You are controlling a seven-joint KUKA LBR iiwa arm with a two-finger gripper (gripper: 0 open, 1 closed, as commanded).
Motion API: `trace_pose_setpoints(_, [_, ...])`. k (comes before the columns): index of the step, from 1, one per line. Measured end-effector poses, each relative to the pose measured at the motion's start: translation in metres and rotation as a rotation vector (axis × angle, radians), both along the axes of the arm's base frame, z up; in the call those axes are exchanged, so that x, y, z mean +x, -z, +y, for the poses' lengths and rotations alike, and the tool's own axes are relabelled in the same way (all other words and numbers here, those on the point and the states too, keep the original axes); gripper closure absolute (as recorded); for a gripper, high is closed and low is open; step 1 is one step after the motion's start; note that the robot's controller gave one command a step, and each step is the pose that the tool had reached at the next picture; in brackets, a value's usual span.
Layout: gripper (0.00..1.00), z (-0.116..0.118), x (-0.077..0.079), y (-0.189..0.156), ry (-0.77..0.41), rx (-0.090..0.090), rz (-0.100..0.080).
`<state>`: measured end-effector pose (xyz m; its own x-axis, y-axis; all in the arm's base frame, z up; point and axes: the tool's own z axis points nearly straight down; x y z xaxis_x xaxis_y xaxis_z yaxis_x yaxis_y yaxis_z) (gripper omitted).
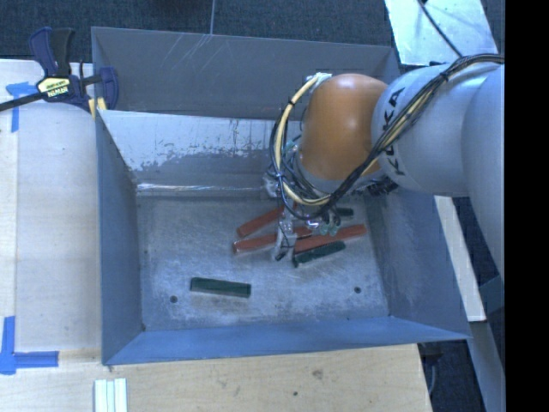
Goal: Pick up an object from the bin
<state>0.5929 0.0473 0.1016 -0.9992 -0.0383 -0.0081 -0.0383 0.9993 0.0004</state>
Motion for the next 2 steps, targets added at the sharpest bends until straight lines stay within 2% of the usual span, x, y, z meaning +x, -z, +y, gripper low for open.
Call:
trace_pose_setpoints(1, [0.0, 0.002, 0.006, 0.001, 0.007, 0.001, -0.001])
trace_pose_setpoints(2, [0.0, -0.005, 0.003, 0.033, 0.085, 0.0, 0.008])
